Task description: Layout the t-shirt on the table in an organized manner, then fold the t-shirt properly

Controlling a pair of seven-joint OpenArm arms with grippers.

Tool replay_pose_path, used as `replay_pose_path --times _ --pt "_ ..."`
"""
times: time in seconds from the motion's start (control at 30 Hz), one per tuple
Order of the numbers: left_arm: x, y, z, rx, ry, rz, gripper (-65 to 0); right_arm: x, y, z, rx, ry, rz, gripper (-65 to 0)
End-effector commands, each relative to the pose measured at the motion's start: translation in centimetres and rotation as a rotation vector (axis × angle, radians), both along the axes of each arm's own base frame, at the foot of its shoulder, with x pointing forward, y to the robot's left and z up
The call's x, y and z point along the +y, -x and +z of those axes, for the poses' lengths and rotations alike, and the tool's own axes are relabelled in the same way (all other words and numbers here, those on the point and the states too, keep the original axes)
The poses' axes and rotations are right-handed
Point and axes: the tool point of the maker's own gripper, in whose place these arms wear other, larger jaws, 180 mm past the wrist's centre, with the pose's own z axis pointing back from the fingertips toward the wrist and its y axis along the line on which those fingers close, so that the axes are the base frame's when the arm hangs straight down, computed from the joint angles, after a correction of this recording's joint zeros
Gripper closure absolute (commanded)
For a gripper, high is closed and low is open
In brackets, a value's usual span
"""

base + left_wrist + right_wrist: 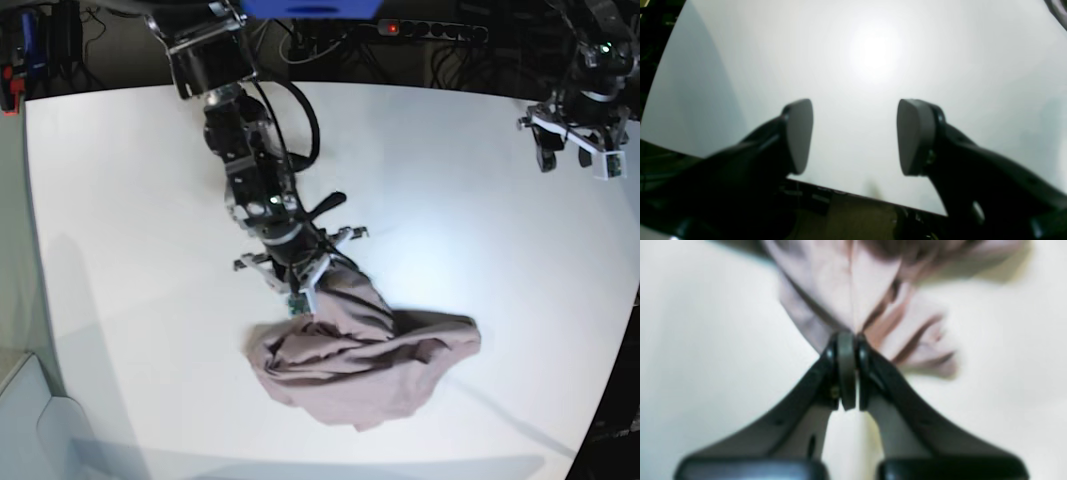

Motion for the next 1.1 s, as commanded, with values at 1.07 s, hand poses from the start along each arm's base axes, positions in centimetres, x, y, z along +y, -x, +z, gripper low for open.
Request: replay_pose_path --times 1.07 --pt "-12.8 -9.2 -3.9 -0.032 0.263 -0.257 -38.6 -13.4 4.2 9.9 -0.217 0.052 -0.258 0.0"
